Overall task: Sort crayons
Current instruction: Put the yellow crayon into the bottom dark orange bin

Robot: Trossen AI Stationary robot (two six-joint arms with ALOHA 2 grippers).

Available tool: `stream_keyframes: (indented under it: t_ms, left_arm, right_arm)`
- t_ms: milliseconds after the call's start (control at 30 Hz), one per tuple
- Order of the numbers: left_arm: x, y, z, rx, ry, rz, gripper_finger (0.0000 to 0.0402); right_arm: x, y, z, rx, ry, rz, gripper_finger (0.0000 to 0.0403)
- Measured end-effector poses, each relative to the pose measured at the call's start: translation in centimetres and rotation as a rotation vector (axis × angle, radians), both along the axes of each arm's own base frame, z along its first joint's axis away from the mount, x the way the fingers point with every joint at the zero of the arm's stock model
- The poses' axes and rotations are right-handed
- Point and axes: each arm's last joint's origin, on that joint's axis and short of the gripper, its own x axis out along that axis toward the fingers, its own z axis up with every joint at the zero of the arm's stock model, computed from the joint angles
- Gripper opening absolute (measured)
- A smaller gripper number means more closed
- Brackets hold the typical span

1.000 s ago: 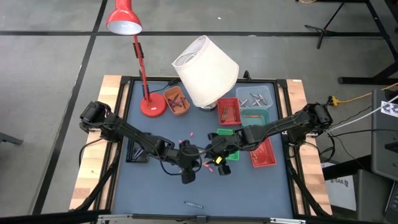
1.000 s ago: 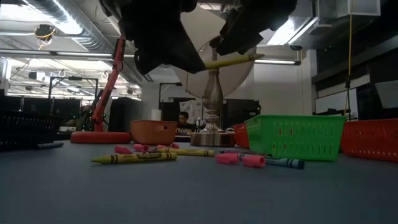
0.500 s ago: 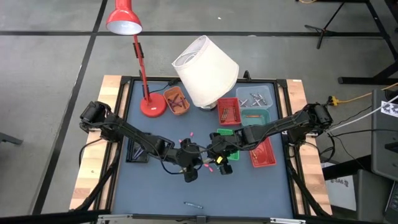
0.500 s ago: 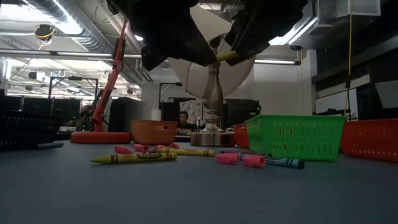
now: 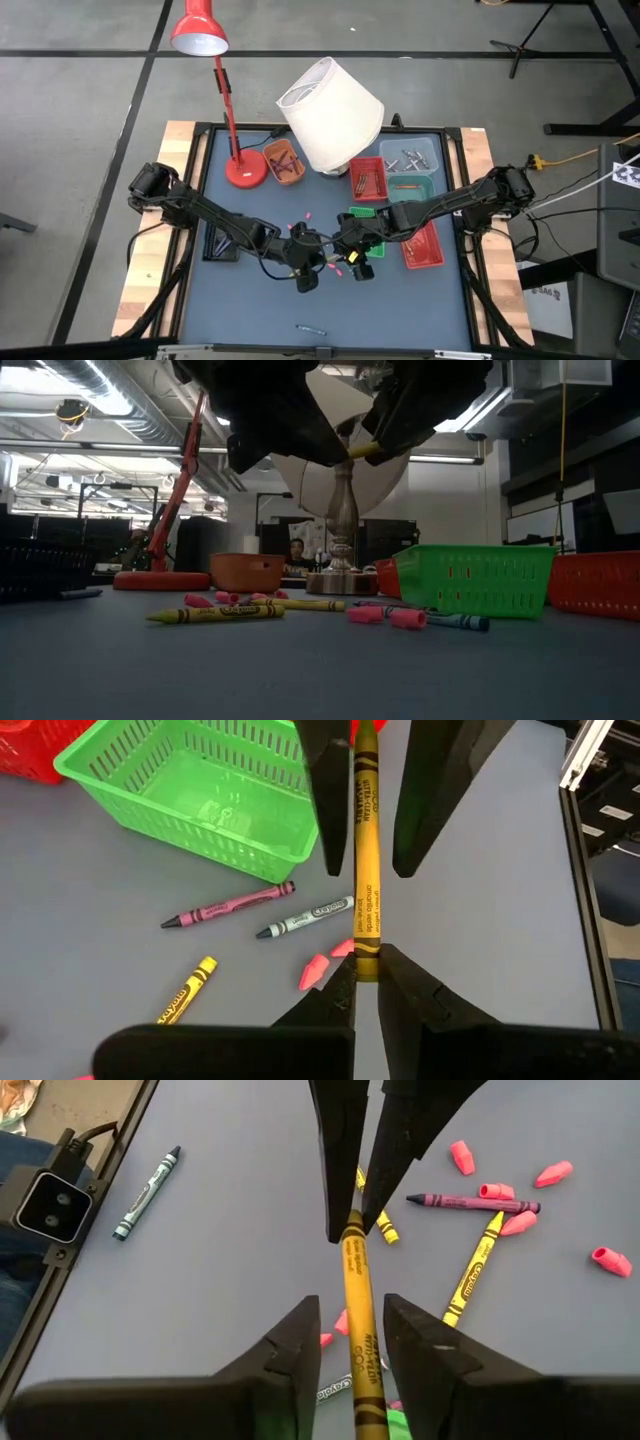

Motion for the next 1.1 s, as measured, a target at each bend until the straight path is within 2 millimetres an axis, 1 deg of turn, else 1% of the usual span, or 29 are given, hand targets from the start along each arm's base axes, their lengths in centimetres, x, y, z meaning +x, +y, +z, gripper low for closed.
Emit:
stream_keyframes:
  t_ms: [233, 300, 400, 567, 800, 900, 1000, 1100]
  left_arm:
    - [0.0, 0.0, 0.0, -0.001, 0.001, 0.000, 0.0011]
    - [0.0, 0.1, 0.0, 0.000, 0.003, 0.001, 0.0011]
    - [0.1, 0.2, 0.0, 0.001, 0.003, 0.005, 0.0011]
    - [0.2, 0.6, 0.0, 0.002, 0.002, 0.019, 0.0012]
    - [0.4, 1.3, 0.0, -0.008, 0.005, 0.027, 0.0013]
    - [0.5, 1.5, 0.0, -0.002, 0.008, 0.012, 0.0029]
    - [0.5, 1.5, 0.0, 0.031, 0.005, -0.005, 0.0053]
    - [0.5, 1.6, 0.0, 0.062, 0.005, -0.011, 0.0078]
  right_arm:
    - [0.0, 0.0, 0.0, 0.000, 0.000, 0.000, 0.0031]
    - [0.0, 0.0, 0.0, -0.001, 0.001, 0.000, 0.0015]
    - [0.0, 0.0, 0.0, -0.001, 0.001, -0.001, 0.0015]
    - [-0.1, -0.1, -0.1, -0.007, 0.018, -0.008, 0.0037]
    - [-0.3, -0.2, -0.3, -0.018, 0.041, -0.012, 0.0013]
    - [-0.3, -0.2, -0.3, -0.019, 0.044, -0.012, 0.0015]
    - [-0.4, -0.2, -0.4, -0.025, 0.058, -0.015, 0.0025]
    - [-0.9, -0.3, -0.7, -0.043, 0.109, -0.014, 0.0020]
